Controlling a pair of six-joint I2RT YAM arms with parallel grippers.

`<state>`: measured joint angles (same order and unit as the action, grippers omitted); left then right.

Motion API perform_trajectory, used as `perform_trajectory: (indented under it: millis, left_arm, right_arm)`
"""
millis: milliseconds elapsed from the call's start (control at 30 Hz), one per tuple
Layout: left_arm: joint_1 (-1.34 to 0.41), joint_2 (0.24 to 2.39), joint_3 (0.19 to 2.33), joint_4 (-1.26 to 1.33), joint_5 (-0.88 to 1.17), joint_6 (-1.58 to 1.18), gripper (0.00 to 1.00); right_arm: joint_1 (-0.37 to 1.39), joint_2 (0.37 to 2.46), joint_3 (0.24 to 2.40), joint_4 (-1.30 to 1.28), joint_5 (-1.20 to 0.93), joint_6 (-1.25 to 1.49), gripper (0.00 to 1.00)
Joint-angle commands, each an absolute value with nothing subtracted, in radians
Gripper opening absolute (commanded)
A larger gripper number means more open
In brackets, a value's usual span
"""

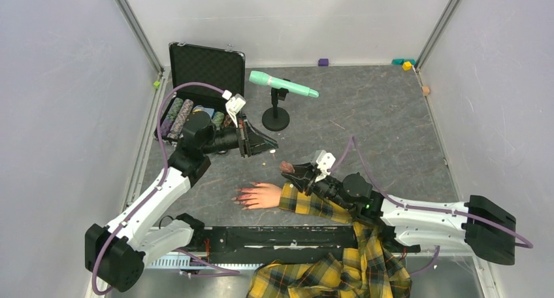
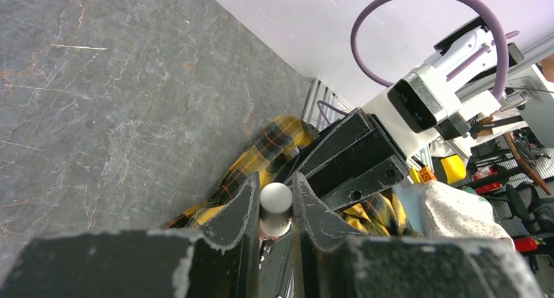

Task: Paint the nails
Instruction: Close the nail polish bottle.

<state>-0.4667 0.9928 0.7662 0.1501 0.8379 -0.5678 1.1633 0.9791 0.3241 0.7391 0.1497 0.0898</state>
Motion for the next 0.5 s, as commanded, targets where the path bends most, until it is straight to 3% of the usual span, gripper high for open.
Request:
perform_trajectory:
  millis: [0, 467]
  left_arm:
    - [-0.469, 0.970, 0.759, 0.225, 0.870, -0.607, 0.02]
    - [-0.468, 0.969, 0.755, 0.235, 0.875, -0.615, 0.02]
  right_arm:
    - [1.170, 1.013, 0.393, 0.846, 0.123, 0.114, 0.00]
    - [1.171, 1.083, 0.444, 0.842, 0.106, 0.122, 0.00]
